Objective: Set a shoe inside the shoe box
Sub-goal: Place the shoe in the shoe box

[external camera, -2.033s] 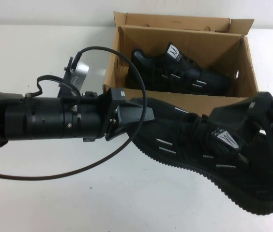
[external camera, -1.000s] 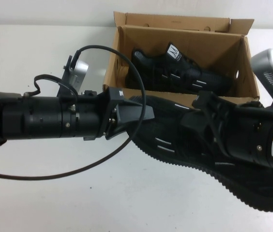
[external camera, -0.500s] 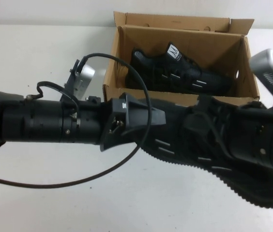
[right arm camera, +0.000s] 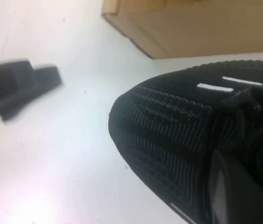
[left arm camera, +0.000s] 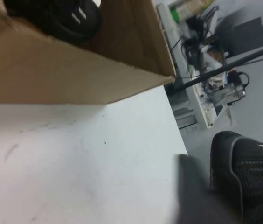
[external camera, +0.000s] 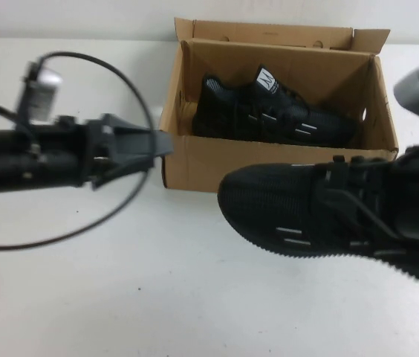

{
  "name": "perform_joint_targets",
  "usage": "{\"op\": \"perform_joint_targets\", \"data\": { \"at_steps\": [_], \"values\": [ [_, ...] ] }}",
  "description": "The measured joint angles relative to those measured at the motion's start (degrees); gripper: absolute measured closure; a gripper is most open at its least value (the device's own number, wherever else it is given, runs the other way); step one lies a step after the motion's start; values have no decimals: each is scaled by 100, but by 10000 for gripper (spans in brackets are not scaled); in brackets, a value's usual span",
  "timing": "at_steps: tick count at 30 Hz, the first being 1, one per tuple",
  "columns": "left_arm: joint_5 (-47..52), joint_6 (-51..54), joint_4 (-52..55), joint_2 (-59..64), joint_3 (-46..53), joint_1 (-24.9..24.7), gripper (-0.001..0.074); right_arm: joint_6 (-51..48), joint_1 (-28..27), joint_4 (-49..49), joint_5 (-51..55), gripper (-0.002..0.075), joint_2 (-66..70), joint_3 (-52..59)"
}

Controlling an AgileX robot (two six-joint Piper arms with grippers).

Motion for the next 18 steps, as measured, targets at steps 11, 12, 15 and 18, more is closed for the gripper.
{"op": "perform_joint_targets", "data": {
  "at_steps": [11,12,15,18],
  "values": [
    [502,143,1541,-420,-271,1025,731,-3658,-972,1372,1036,717,1197,-1675],
    [370,143,1820,-575,-271,963,733,-3807,-1048,1461,1045,717,1343,-1847],
    [-134,-2,2600,-1099,-271,724,734,-4055,-1275,1779,1057,717,1808,-2404],
    [-582,-279,3296,-1739,-271,434,736,-4336,-1518,2268,1057,717,2278,-2922]
  ]
}}
